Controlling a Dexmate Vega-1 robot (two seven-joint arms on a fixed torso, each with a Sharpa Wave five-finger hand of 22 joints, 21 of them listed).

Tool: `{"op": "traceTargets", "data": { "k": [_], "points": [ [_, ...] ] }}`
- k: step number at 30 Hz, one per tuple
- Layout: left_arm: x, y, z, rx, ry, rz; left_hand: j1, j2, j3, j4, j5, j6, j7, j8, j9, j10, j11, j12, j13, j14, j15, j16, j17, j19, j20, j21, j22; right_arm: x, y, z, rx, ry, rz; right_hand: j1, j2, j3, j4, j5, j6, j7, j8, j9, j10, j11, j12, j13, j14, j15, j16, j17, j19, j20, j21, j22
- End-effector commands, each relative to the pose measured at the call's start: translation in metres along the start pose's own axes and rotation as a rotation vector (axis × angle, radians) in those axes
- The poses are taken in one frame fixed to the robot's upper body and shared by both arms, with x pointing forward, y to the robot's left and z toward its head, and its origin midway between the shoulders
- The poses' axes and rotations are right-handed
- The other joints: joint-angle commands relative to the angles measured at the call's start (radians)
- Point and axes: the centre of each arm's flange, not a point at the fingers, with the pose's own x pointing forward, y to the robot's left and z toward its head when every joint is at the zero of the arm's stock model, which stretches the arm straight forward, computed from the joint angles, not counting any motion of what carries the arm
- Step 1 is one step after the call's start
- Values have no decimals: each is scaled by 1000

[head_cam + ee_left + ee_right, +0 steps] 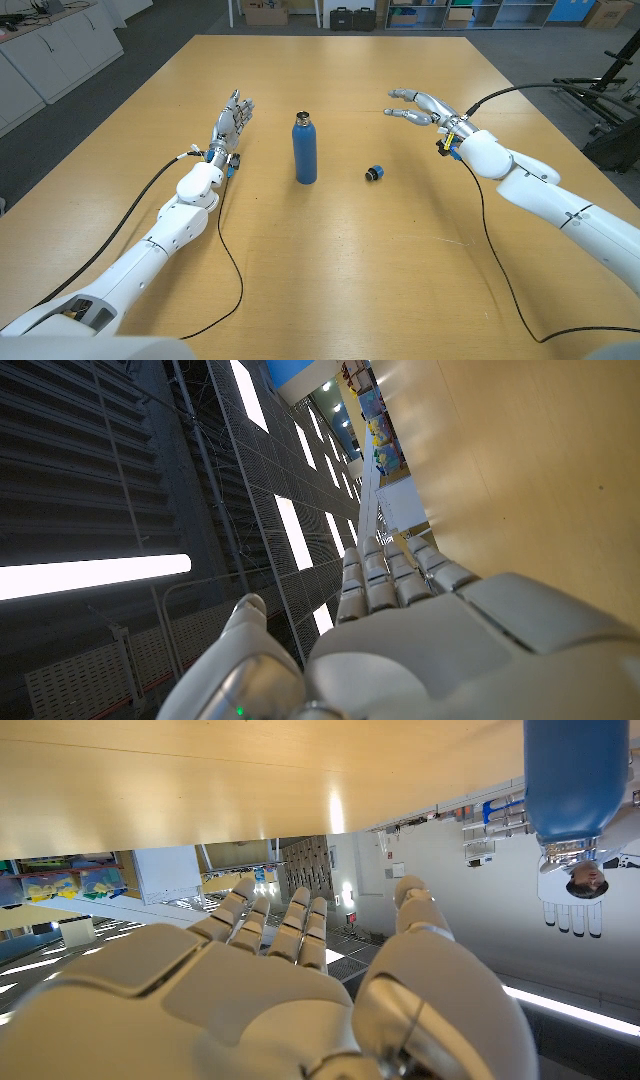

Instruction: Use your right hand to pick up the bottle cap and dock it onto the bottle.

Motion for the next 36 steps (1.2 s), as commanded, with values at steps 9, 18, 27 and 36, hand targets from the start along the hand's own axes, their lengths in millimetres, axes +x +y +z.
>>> {"op": "traceTargets", "data": {
  "k": [9,18,27,36],
  "points": [
    [-2,-8,-3,-19,-9,-1,5,11,1,-6,-4,15,-1,2,4,9,1,4,6,13,-17,-1,3,8,-41,-1,1,-4,-22,27,-173,-14,119,152,22,67,-12,20,-76,-45,-23,8,-57,-57,-28,8,-22,-16,-1,-1,1,-14,-18,5],
    [-5,-10,-4,-26,-5,4,3,13,1,-5,-5,20,-3,2,4,13,-3,3,6,15,-18,-3,3,10,-37,-1,2,-3,-30,42,-194,-44,194,248,23,102,-16,34,-81,-82,-15,12,-61,-84,-31,10,-18,-28,5,-5,14,-28,-27,4],
    [-7,-13,-3,-32,-5,7,1,15,1,-5,-5,26,-4,3,4,16,-1,2,6,20,-16,-3,3,11,-35,-1,2,-3,-21,55,-256,-86,240,281,12,109,-14,39,-63,-97,-4,13,-42,-86,-26,10,-4,-32,12,-7,19,-31,-32,4],
    [-7,-15,-3,-48,0,7,-1,17,1,-5,-6,32,-5,3,4,21,-1,2,6,22,-17,-4,4,12,-35,-2,2,3,-10,61,-324,-120,306,291,6,111,-12,41,-62,-96,-2,14,-38,-86,-25,10,1,-35,15,-7,21,-30,-34,4]
  ]
}}
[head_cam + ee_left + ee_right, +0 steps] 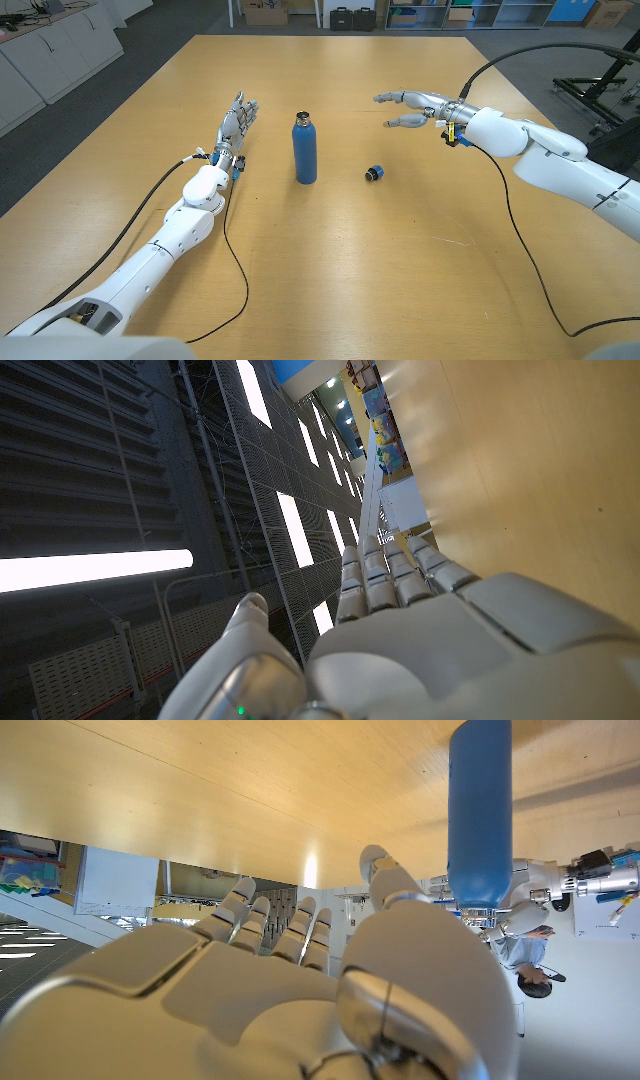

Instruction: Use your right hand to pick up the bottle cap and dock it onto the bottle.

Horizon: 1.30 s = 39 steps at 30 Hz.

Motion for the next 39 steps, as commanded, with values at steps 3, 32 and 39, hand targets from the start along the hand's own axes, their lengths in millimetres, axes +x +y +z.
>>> {"op": "traceTargets", "data": {
  "k": [3,32,39],
  "points": [
    [1,-3,0,-18,12,-1,0,9,0,-4,-1,9,-3,3,5,11,-1,2,6,10,-19,-4,4,8,-37,-3,2,10,7,14,-109,-57,113,19,-3,7,4,7,-3,2,3,5,8,0,3,1,6,-3,10,2,4,-3,-3,4],
    [14,-11,13,6,31,-18,-3,13,0,-7,-2,12,0,-2,5,20,1,-2,7,25,-18,-6,4,16,-32,-3,2,-2,24,7,-245,-97,262,35,-17,7,16,11,-46,19,-9,7,-12,2,-6,3,6,-5,15,4,2,2,-13,6],
    [13,-13,2,13,37,-14,-5,14,0,-9,-2,20,-4,-2,6,29,1,-2,7,45,-22,-2,4,35,-30,2,2,-1,33,7,-261,-96,269,35,-19,6,19,12,-47,23,-9,8,-9,2,-5,3,15,-6,19,4,3,3,-14,6]
  ]
}}
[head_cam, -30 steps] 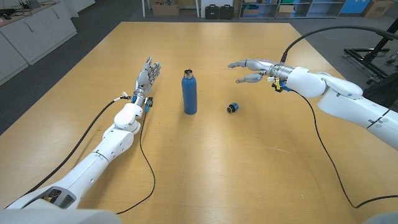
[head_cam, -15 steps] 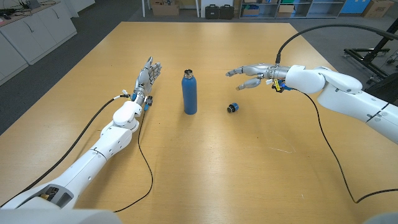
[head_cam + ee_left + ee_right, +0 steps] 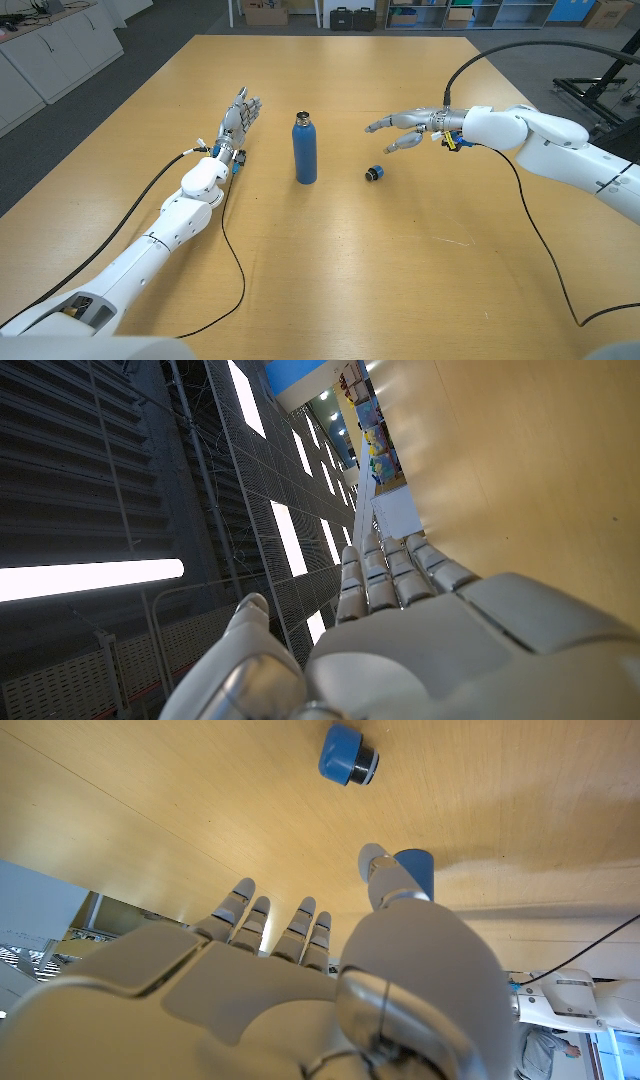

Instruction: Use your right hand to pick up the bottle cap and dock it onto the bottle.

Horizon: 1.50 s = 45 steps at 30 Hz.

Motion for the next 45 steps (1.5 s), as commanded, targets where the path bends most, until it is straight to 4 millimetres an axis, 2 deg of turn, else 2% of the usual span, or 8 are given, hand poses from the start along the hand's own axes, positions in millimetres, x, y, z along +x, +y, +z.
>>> {"op": "traceTargets", "data": {
  "k": [1,11,12,20,28,45],
  "points": [
    [0,-6,-11,3,-3,10,1,9,4,-5,-2,11,-4,-3,6,9,-4,-2,2,10,-18,7,2,10,-30,6,2,2,13,5,-41,-7,6,7,-3,1,10,4,-3,1,-1,3,-3,-4,-5,3,10,0,9,2,3,4,-3,1],
    [1,-11,-13,-2,-16,13,1,10,5,-6,-2,20,-9,-1,6,20,-9,0,2,15,-19,6,2,14,-27,6,2,8,23,13,-73,-22,2,-4,-13,-7,18,1,-2,5,1,4,8,0,-1,4,23,-5,17,3,10,8,-3,2],
    [1,-11,-13,-3,-16,13,0,11,5,-6,-3,23,-10,0,6,21,-9,0,2,16,-20,6,2,14,-27,6,2,9,24,13,-73,-23,5,-6,-14,-8,19,1,7,4,5,4,10,6,0,4,25,-4,18,4,11,10,-3,2],
    [1,-12,-12,-4,-19,15,0,12,5,-7,-3,29,-11,1,6,28,-10,2,2,20,-20,6,2,16,-27,5,2,14,32,14,-86,-25,19,-10,-17,-12,24,1,17,10,9,5,10,5,-2,5,35,-9,25,5,18,17,-4,3],
    [-1,-12,-11,-5,-20,20,1,13,6,-9,-3,35,-15,2,7,33,-16,1,3,21,-22,4,2,16,-26,4,2,19,38,11,-147,-1,8,-11,-19,-13,27,1,-35,18,-10,5,-11,9,-10,7,32,-11,27,7,21,21,-7,4],
    [-6,-17,-3,14,-34,16,0,16,7,-11,-3,51,-18,5,7,37,-20,-1,3,23,-23,1,2,15,-25,1,2,25,58,0,-215,25,6,-12,-22,-15,28,2,-18,11,0,5,-4,2,-6,7,38,-16,31,9,31,19,-7,4]
  ]
}}
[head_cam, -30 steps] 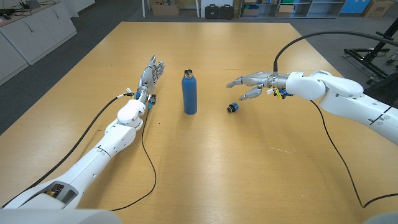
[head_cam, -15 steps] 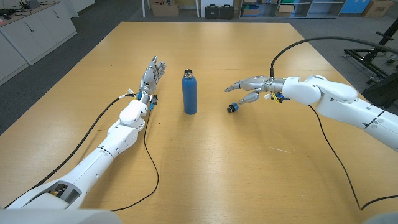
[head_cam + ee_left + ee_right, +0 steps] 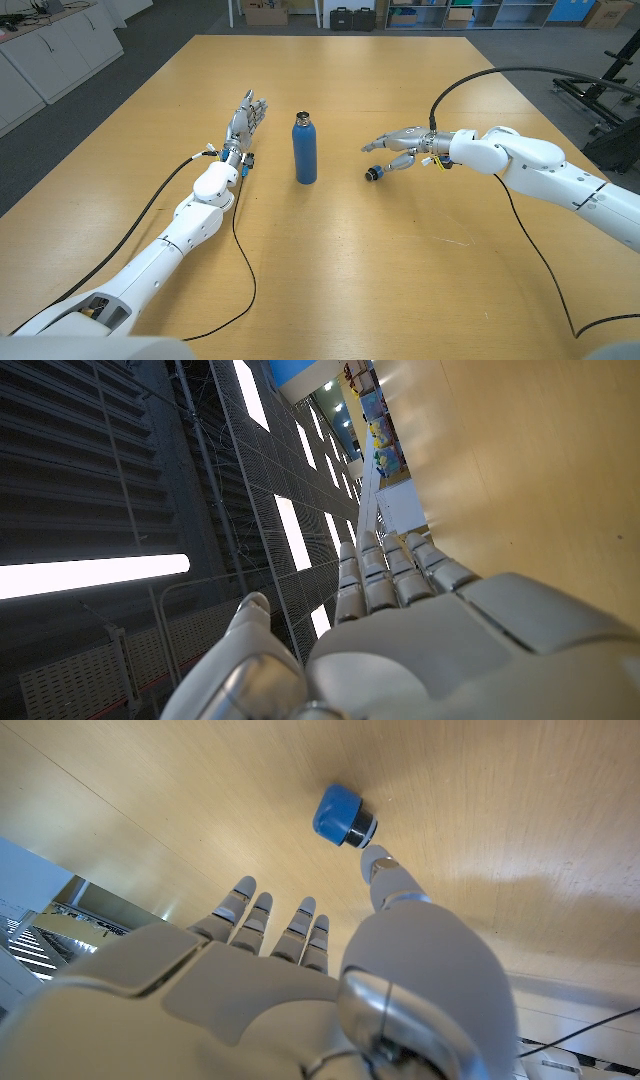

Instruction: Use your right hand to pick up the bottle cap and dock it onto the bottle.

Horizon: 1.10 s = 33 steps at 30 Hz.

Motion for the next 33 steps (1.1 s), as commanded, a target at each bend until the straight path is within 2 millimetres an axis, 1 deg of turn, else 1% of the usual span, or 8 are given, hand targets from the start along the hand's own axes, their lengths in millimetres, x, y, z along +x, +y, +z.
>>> {"op": "traceTargets", "data": {
  "k": [1,4,8,10,16,19,24,33],
  "points": [
    [-3,-2,4,19,-5,-1,1,7,3,-7,-3,12,0,5,2,8,-2,-1,3,9,-26,1,3,9,-19,1,3,3,14,-3,-61,20,-18,0,-11,0,5,2,12,-13,10,6,5,-7,3,2,7,-1,4,4,10,-2,-4,4],
    [-5,-3,5,21,-7,0,1,7,3,-8,-3,12,0,4,2,8,1,-2,4,8,-26,0,3,9,-20,0,3,3,16,-3,-82,20,-20,-1,-12,-1,5,3,25,-21,16,6,6,-8,3,2,8,-1,5,4,12,-3,-4,5],
    [-7,-3,7,21,-8,3,1,8,3,-8,-3,13,-1,4,2,10,-2,-2,4,8,-26,-1,3,8,-21,-1,3,3,17,-3,-91,18,-16,-3,-16,-3,7,5,58,-50,29,6,8,-10,3,3,11,-3,8,5,13,-4,-7,5],
    [-8,-3,8,21,-8,3,1,8,3,-8,-3,14,-2,4,2,10,-3,-3,4,8,-25,-2,3,8,-21,-1,3,4,17,-4,-95,19,-10,-4,-17,-4,8,7,87,-76,40,6,13,-9,4,3,12,-3,10,6,15,-2,-9,5],
    [-10,-3,10,22,-9,3,1,9,3,-9,-3,16,-4,3,2,12,-5,-3,4,8,-25,-3,3,8,-22,-1,3,8,17,-5,-94,19,-2,-4,-17,-4,8,8,95,-81,43,5,11,-10,3,3,13,-3,11,6,16,0,-9,5],
    [-10,-3,10,9,-13,6,1,10,4,-9,-3,16,-4,3,2,12,-6,-4,4,9,-25,-3,3,8,-21,-2,3,14,18,-4,-92,11,5,-4,-17,-4,8,9,87,-83,40,5,10,-11,3,3,14,-5,12,6,17,0,-10,6],
    [-11,-4,7,-1,-11,5,1,11,4,-9,-3,19,-8,3,3,14,-10,-4,4,10,-25,-4,3,7,-20,-2,3,22,20,-4,-94,7,19,-3,-16,-4,8,11,76,-83,34,4,20,-12,6,3,19,-8,14,7,21,2,-10,6],
    [-10,-6,3,-3,0,-4,0,13,5,-10,-3,24,-10,3,3,17,-11,-5,4,11,-25,-5,3,8,-19,-3,3,31,26,-8,-71,41,52,-1,-15,-3,8,13,84,-85,37,4,39,-12,13,3,30,-10,19,7,27,2,-10,6]
  ]
}}
